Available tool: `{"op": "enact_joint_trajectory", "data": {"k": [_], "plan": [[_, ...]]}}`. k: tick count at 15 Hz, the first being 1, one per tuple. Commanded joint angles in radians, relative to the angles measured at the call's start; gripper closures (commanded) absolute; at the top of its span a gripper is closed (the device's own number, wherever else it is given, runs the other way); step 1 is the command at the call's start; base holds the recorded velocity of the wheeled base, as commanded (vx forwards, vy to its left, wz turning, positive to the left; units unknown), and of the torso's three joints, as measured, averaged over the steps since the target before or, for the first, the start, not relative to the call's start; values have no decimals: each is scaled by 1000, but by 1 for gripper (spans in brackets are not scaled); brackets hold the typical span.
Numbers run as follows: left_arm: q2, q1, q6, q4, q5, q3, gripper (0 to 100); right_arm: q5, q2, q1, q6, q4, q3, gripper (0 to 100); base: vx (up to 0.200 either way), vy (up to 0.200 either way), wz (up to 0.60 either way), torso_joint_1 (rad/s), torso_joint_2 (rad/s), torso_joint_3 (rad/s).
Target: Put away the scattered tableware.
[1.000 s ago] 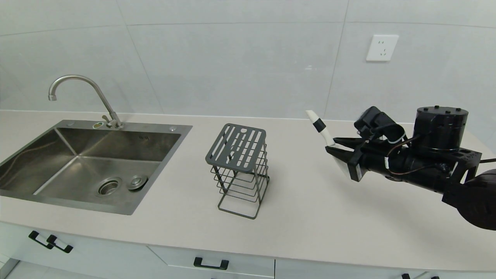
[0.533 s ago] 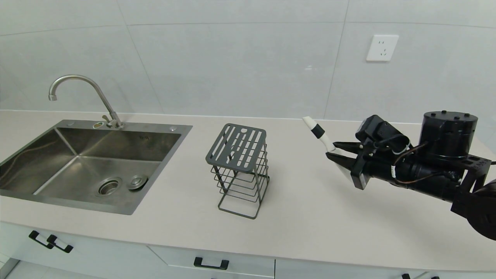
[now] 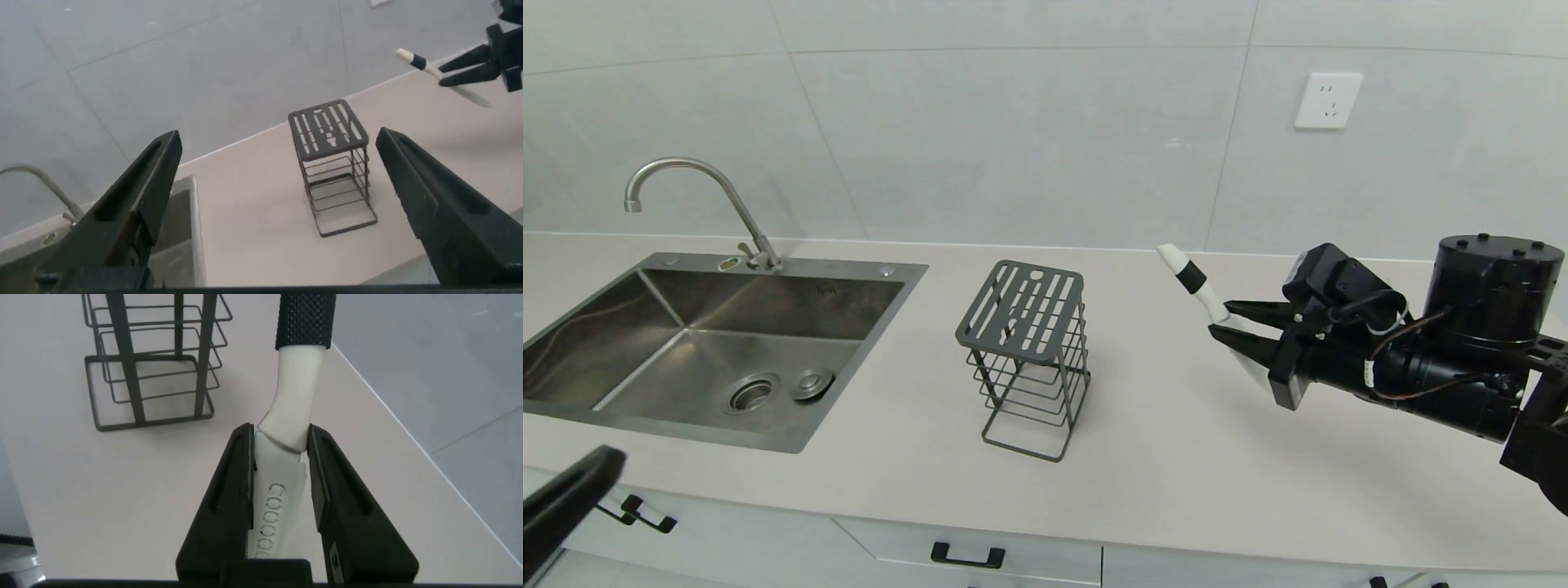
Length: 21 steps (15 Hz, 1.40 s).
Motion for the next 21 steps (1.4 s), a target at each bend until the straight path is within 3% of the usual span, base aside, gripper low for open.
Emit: {"op": "enact_joint_trajectory", "data": {"k": [1,5,6,7,9,11,12,13,15,16,17,20,21], "plan": [[195,-111,1,-75,-70,16,0,0,-5,28,0,-7,0,100,0,0,0,0,0,0],[309,-167,2,-96,-76,24,0,0,-27,47,0,-14,12,100,0,0,0,0,0,0],[356,-241,4,-127,-97,19,0,-2,-35,47,0,-14,12,100,0,0,0,0,0,0],[402,-307,16,-176,-137,19,0,-2,-41,48,0,-14,14,100,0,0,0,0,0,0],[516,-376,40,-276,-224,-2,0,-2,-52,58,0,-15,12,100,0,0,0,0,0,0],[672,-381,50,-455,-370,-56,0,-2,-65,74,0,-21,14,100,0,0,0,0,0,0],[746,-381,54,-549,-413,-85,0,-3,-70,79,2,-21,12,100,0,0,0,0,0,0],[849,-381,39,-700,-424,-113,0,-3,-82,79,3,-23,14,100,0,0,0,0,0,0],[915,-413,-38,-823,-415,-114,0,-3,-114,79,6,-29,37,100,0,0,0,0,0,0],[921,-424,-52,-834,-407,-117,0,-3,-122,79,6,-32,43,100,0,0,0,0,0,0],[944,-465,-107,-871,-363,-145,0,-3,-156,78,9,-35,72,100,0,0,0,0,0,0],[1008,-557,-156,-886,-289,-231,0,-5,-168,79,14,-35,75,100,0,0,0,0,0,0],[1034,-579,-159,-889,-278,-252,0,-3,-168,79,14,-35,72,100,0,0,0,0,0,0]]}}
